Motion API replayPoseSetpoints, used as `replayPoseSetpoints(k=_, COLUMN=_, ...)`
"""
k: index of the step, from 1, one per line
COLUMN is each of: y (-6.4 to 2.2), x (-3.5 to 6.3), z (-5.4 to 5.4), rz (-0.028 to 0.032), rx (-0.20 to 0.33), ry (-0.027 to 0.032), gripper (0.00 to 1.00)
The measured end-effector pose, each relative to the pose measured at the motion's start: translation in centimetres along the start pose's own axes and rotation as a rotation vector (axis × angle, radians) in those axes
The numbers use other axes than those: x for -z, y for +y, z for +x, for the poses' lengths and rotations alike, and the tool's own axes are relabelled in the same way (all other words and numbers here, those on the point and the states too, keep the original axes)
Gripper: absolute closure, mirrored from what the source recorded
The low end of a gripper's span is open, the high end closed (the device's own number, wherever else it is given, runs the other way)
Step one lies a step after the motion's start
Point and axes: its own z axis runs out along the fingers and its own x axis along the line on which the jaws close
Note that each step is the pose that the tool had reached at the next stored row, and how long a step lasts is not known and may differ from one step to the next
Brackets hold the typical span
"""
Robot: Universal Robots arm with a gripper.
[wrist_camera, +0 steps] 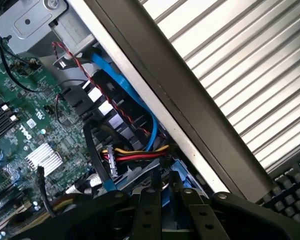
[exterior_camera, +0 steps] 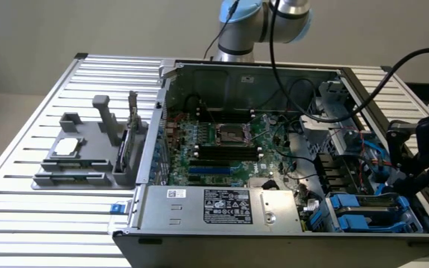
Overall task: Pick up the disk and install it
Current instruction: 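Insert the first disk wire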
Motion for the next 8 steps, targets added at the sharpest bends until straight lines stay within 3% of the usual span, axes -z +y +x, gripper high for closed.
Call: replayPoseSetpoints(k=8, y=0.01, x=-0.21, z=-0.02, rz=0.0005, rx=-0.101, ry=-0.0001, gripper=0.79)
